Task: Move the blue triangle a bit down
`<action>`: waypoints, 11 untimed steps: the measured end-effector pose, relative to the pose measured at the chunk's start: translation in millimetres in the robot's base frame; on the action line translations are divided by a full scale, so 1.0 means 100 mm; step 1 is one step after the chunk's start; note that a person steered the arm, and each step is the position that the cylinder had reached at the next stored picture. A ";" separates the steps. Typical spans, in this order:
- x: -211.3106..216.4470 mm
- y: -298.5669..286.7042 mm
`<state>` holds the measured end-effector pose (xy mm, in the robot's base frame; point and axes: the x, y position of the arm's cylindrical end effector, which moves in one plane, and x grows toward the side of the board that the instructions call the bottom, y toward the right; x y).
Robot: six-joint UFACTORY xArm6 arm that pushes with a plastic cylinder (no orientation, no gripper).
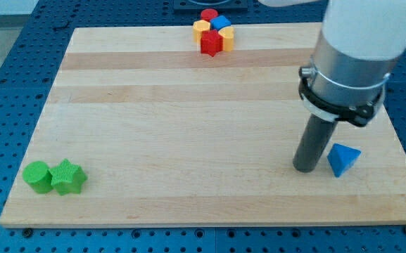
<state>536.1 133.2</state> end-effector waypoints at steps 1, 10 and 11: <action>-0.21 0.00; -0.15 0.82; 0.03 0.83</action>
